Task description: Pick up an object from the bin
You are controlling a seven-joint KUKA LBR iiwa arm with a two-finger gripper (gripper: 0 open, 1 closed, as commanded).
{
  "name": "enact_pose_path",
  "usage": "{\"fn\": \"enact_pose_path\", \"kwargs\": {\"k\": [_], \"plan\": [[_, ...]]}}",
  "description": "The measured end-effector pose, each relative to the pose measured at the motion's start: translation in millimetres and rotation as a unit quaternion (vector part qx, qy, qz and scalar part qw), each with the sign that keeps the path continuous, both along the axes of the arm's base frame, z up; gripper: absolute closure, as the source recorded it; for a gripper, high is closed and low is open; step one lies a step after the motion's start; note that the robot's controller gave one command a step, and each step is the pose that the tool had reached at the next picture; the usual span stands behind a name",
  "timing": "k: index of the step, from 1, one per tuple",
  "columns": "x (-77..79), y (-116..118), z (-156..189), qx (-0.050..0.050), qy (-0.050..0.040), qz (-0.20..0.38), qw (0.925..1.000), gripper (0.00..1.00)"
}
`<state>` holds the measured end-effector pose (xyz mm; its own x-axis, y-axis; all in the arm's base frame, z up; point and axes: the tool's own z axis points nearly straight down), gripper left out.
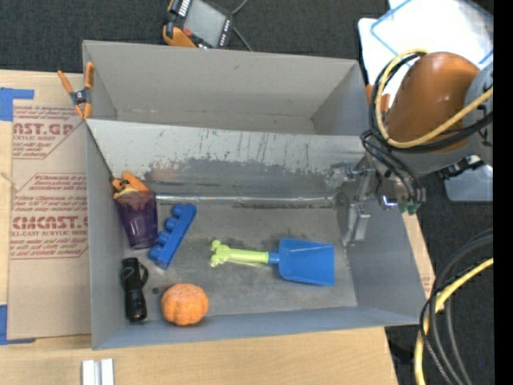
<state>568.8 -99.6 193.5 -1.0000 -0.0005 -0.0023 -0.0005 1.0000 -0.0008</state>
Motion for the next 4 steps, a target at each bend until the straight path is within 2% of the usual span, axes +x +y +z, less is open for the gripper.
{"fn": "enact_pose_path", "kwargs": {"k": [1,2,3,4], "plan": [[0.0,0,0,0.000,0.0000,0.000,1.0000,0.00],[0.4,42,-82,0.001,-0.0006,0.000,1.0000,0.00],[-18.4,34,-75,-0.001,-0.0045,0.017,0.9998,0.00],[-41.7,73,-126,0.003,0.0027,-0.018,0.9998,0.00]]}}
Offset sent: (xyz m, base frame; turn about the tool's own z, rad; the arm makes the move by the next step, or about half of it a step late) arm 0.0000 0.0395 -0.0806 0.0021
